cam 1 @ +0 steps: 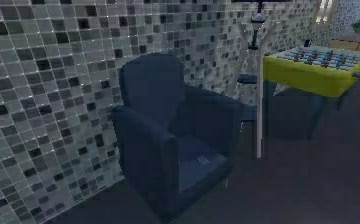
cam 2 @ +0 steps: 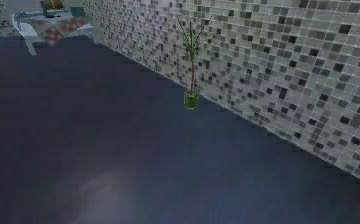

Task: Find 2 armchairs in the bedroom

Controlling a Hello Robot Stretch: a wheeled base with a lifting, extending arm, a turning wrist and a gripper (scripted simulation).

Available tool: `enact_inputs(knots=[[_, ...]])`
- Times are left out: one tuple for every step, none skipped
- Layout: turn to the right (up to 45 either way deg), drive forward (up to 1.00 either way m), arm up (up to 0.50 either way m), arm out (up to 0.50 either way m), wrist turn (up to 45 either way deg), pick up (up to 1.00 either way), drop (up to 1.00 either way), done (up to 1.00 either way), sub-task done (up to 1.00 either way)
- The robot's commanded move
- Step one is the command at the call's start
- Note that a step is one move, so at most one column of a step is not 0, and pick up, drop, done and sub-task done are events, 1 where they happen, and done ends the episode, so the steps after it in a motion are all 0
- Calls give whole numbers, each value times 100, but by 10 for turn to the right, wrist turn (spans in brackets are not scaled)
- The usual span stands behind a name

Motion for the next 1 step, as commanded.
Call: enact_inputs(knots=[[0, 0, 0, 0, 0, 0, 0, 100, 0]])
